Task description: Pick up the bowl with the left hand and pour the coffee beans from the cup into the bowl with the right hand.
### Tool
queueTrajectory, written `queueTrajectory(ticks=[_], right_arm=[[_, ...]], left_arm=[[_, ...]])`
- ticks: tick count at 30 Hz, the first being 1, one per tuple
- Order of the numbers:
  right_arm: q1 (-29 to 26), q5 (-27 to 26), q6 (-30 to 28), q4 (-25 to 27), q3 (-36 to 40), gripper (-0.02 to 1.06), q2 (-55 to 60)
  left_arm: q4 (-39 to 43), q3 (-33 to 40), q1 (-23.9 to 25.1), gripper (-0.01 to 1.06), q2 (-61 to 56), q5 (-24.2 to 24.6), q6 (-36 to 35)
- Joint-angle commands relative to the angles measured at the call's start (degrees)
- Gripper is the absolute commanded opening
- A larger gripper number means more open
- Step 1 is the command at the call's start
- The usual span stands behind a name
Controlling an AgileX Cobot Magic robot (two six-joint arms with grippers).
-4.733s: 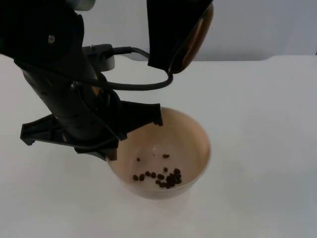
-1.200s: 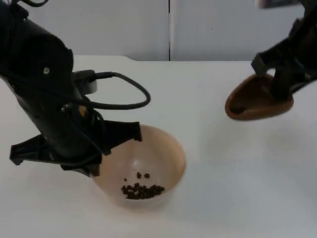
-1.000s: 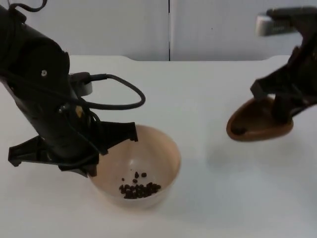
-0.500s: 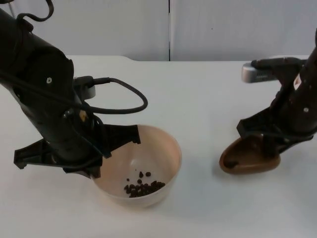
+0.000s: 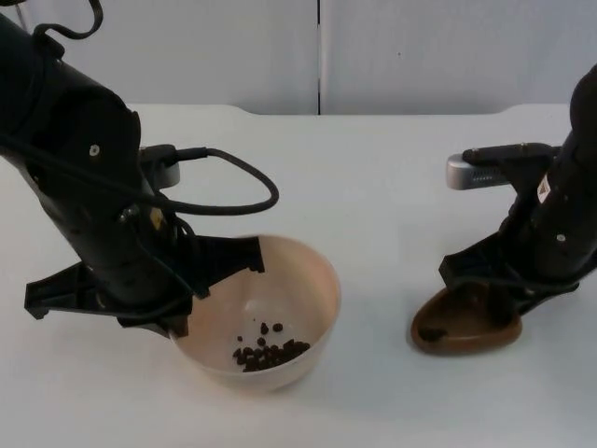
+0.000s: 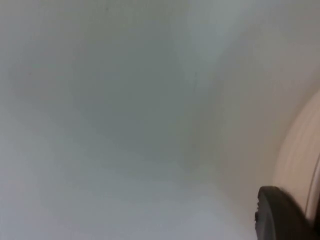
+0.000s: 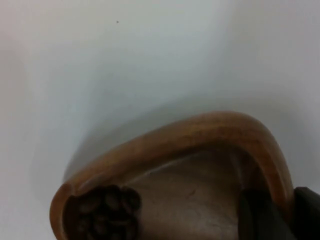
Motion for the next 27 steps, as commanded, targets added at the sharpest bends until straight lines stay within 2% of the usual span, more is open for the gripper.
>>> queueTrajectory(ticks=[1,4,20,24,25,27], right_arm=[[0.1,-0.7,0.3,-0.2,0.1,0.00,0.3],[0.1,-1.3,1.9,-0.2,0.1,0.00,0.3],[0.1,-2.9,1.9,-0.2,0.1,0.02,0.3],[0.1,-3.8,1.9,-0.2,0.1,0.16,0.3],[0.1,-3.8,1.9,-0.2,0.1,0.16,0.3],[0.1,-4.2,2.0,-0.2,0.1,0.26,0.3]], left_arm=[[0.3,0.6,0.1,0.00,0.9,3.6,0.1],[0.3,0.6,0.1,0.00,0.9,4.0,0.1],[1.6,0.6,0.1,0.00,0.9,4.9,0.7],[1.6,0.6,0.1,0.00,0.9,4.9,1.3],[1.6,0.6,0.1,0.00,0.9,4.9,1.3],[1.6,0.6,0.1,0.01,0.9,4.8,1.3]])
